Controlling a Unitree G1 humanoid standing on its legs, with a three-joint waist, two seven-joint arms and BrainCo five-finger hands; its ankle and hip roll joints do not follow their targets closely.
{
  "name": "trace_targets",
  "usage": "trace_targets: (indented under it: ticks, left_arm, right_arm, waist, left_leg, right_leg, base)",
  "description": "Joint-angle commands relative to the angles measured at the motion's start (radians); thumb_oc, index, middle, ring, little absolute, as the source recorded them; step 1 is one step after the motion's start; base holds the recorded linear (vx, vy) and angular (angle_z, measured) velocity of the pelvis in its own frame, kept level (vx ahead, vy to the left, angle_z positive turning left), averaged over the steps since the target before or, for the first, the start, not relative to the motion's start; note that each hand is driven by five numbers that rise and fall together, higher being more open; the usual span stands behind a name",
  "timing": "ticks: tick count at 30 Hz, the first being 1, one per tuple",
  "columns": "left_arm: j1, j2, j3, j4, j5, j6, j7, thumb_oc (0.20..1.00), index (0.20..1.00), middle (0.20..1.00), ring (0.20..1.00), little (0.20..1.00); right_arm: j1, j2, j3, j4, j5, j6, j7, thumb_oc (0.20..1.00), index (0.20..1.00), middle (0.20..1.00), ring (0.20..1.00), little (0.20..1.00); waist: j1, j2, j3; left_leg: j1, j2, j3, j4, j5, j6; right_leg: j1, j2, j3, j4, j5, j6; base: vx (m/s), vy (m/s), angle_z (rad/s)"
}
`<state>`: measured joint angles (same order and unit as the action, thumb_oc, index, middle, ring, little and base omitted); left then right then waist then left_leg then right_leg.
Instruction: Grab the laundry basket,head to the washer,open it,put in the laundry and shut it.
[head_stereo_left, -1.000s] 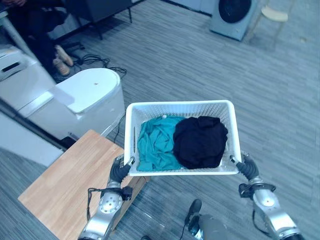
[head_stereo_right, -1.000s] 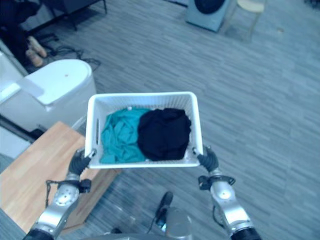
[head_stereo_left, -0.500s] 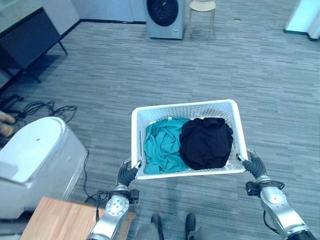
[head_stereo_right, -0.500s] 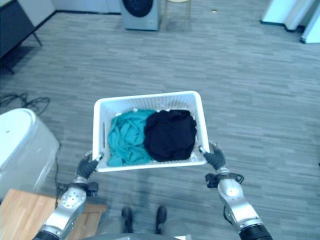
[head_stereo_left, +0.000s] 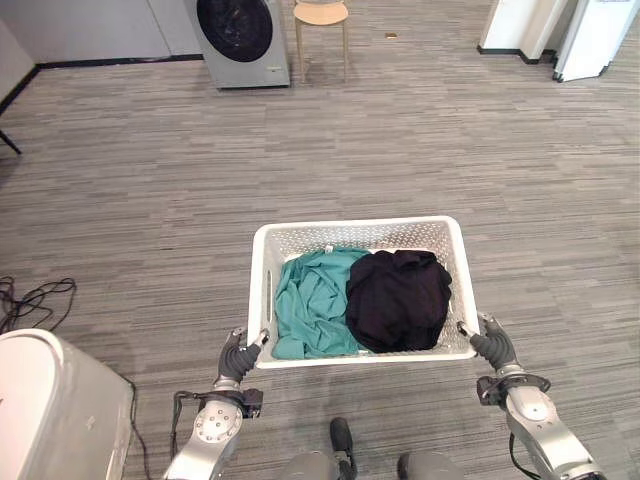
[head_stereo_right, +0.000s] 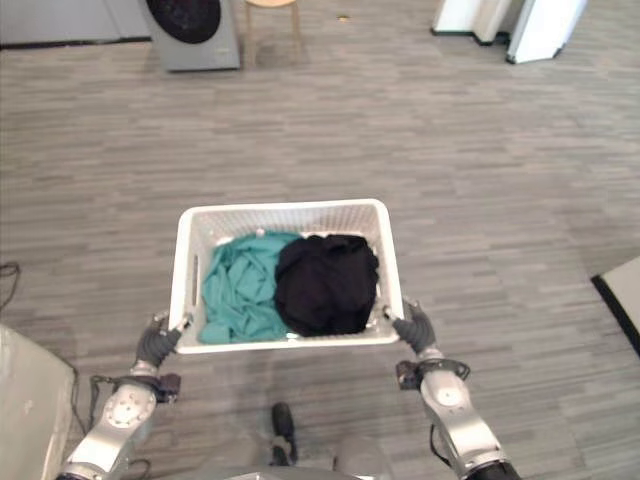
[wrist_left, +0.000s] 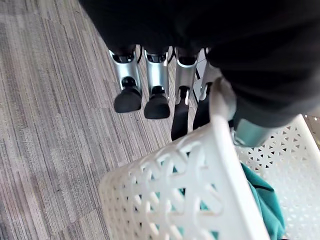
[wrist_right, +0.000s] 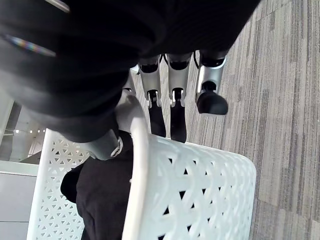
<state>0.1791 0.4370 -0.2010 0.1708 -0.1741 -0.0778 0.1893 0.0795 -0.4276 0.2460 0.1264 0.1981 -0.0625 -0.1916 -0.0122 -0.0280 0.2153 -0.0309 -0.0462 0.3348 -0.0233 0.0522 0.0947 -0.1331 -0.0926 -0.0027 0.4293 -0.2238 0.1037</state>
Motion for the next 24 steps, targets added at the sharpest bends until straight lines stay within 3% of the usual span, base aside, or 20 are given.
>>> trace_targets:
  ticks: [1, 4, 8, 10, 11, 12, 13, 15, 18, 19, 22, 23, 24]
  left_arm:
    - [-0.084, -0.037, -0.029, -0.145, -0.017, -0.110, -0.068, 0.200, 0.200, 0.200, 0.200, 0.200]
    - [-0.095, -0.041, -0.021, -0.132, -0.014, -0.109, -0.068, 0.200, 0.200, 0.200, 0.200, 0.200]
    - [-0.111, -0.045, -0.020, -0.122, -0.002, -0.120, -0.077, 0.200, 0.200, 0.200, 0.200, 0.200]
    - [-0.102, -0.054, -0.024, -0.120, -0.007, -0.121, -0.078, 0.200, 0.200, 0.200, 0.200, 0.200]
    - [-0.101, -0.064, -0.034, -0.112, -0.025, -0.119, -0.075, 0.200, 0.200, 0.200, 0.200, 0.200]
    - [-0.101, -0.064, -0.034, -0.112, -0.025, -0.119, -0.075, 0.200, 0.200, 0.200, 0.200, 0.200]
    - [-0.103, -0.070, -0.040, -0.105, -0.028, -0.116, -0.077, 0.200, 0.200, 0.200, 0.200, 0.200]
    - [-0.100, -0.076, -0.049, -0.097, -0.039, -0.112, -0.083, 0.200, 0.200, 0.200, 0.200, 0.200]
    - [-0.091, -0.084, -0.050, -0.099, -0.045, -0.107, -0.086, 0.200, 0.200, 0.200, 0.200, 0.200]
    - [-0.090, -0.088, -0.051, -0.097, -0.043, -0.103, -0.088, 0.200, 0.200, 0.200, 0.200, 0.200]
    - [-0.085, -0.091, -0.061, -0.095, -0.040, -0.102, -0.098, 0.200, 0.200, 0.200, 0.200, 0.200]
    - [-0.083, -0.091, -0.061, -0.095, -0.037, -0.099, -0.100, 0.200, 0.200, 0.200, 0.200, 0.200]
    - [-0.080, -0.087, -0.061, -0.097, -0.034, -0.099, -0.101, 0.200, 0.200, 0.200, 0.200, 0.200]
  right_arm:
    - [-0.114, 0.043, 0.044, -0.157, 0.085, -0.127, 0.155, 0.200, 0.200, 0.200, 0.200, 0.200]
    - [-0.105, 0.043, 0.027, -0.158, 0.093, -0.126, 0.155, 0.200, 0.200, 0.200, 0.200, 0.200]
    - [-0.063, 0.044, -0.008, -0.169, 0.084, -0.133, 0.161, 0.200, 0.200, 0.200, 0.200, 0.200]
    - [-0.053, 0.045, -0.007, -0.163, 0.095, -0.139, 0.163, 0.200, 0.200, 0.200, 0.200, 0.200]
    - [-0.051, 0.038, -0.011, -0.165, 0.117, -0.147, 0.157, 0.200, 0.200, 0.200, 0.200, 0.200]
    - [-0.050, 0.038, -0.011, -0.165, 0.118, -0.147, 0.158, 0.200, 0.200, 0.200, 0.200, 0.200]
    - [-0.056, 0.031, -0.014, -0.163, 0.119, -0.155, 0.154, 0.200, 0.200, 0.200, 0.200, 0.200]
    - [-0.052, 0.016, -0.017, -0.173, 0.119, -0.153, 0.149, 0.200, 0.200, 0.200, 0.200, 0.200]
    - [-0.036, -0.004, -0.022, -0.177, 0.120, -0.140, 0.150, 0.200, 0.200, 0.200, 0.200, 0.200]
    - [-0.028, -0.007, -0.029, -0.180, 0.119, -0.138, 0.149, 0.200, 0.200, 0.200, 0.200, 0.200]
    - [-0.007, -0.012, -0.054, -0.185, 0.128, -0.137, 0.149, 0.200, 0.200, 0.200, 0.200, 0.200]
    - [-0.001, -0.011, -0.059, -0.182, 0.127, -0.137, 0.146, 0.200, 0.200, 0.200, 0.200, 0.200]
    - [-0.001, -0.008, -0.058, -0.176, 0.127, -0.137, 0.143, 0.200, 0.200, 0.200, 0.200, 0.200]
  waist:
    - [-0.003, 0.001, -0.010]
    - [-0.030, 0.009, 0.007]
    - [-0.061, 0.004, -0.001]
    - [-0.071, 0.003, -0.017]
    - [-0.076, 0.014, -0.030]
    - [-0.079, 0.016, -0.032]
    - [-0.078, 0.025, -0.035]
    - [-0.075, 0.025, -0.035]
    - [-0.058, 0.008, -0.032]
    - [-0.046, 0.004, -0.029]
    - [-0.028, -0.016, -0.023]
    - [-0.020, -0.014, -0.017]
    - [-0.009, -0.012, -0.016]
  left_leg:
    - [0.050, 0.043, -0.061, 0.118, -0.184, -0.053]
    - [0.115, 0.054, -0.088, 0.095, -0.211, -0.071]
    - [0.191, 0.058, -0.146, 0.078, -0.257, -0.096]
    - [0.209, 0.078, -0.162, 0.108, -0.260, -0.114]
    - [0.200, 0.131, -0.163, 0.180, -0.207, -0.142]
    - [0.195, 0.133, -0.166, 0.185, -0.209, -0.143]
    - [0.180, 0.170, -0.157, 0.261, -0.158, -0.166]
    - [0.141, 0.213, -0.149, 0.406, -0.068, -0.174]
    - [0.074, 0.186, -0.140, 0.491, -0.076, -0.146]
    - [0.033, 0.161, -0.141, 0.471, -0.112, -0.134]
    - [-0.068, 0.127, -0.128, 0.380, -0.154, -0.122]
    - [-0.104, 0.117, -0.134, 0.336, -0.140, -0.126]
    - [-0.142, 0.096, -0.146, 0.265, -0.091, -0.130]
  right_leg:
    - [-0.012, 0.048, -0.081, -0.252, 0.178, 0.021]
    - [-0.101, 0.020, -0.148, -0.343, 0.227, 0.045]
    - [-0.124, -0.012, -0.118, -0.383, 0.266, 0.060]
    - [-0.103, -0.019, -0.127, -0.365, 0.295, 0.040]
    - [-0.076, -0.001, -0.140, -0.354, 0.280, 0.015]
    - [-0.077, -0.001, -0.143, -0.355, 0.280, 0.014]
    - [-0.049, 0.014, -0.159, -0.357, 0.264, -0.003]
    - [0.005, 0.033, -0.185, -0.369, 0.238, -0.037]
    - [0.070, 0.034, -0.191, -0.394, 0.201, -0.058]
    - [0.098, 0.035, -0.186, -0.406, 0.188, -0.055]
    - [0.152, 0.018, -0.183, -0.434, 0.171, -0.041]
    - [0.174, 0.024, -0.183, -0.441, 0.160, -0.040]
    - [0.197, 0.037, -0.178, -0.457, 0.155, -0.042]
  base:
    - [0.20, -0.090, -0.43]
    - [0.36, -0.138, -0.14]
    - [0.37, -0.180, 0.51]
    - [0.48, -0.306, 0.60]
    - [0.40, -0.293, 0.76]
    - [0.42, -0.327, 0.80]
    - [0.25, -0.212, 0.54]
    - [0.28, -0.247, 0.40]
    - [0.38, -0.198, -0.08]
    - [0.22, -0.051, -0.36]
    - [0.29, -0.045, -0.20]
    - [0.30, -0.021, 0.11]
    - [0.33, -0.012, 0.12]
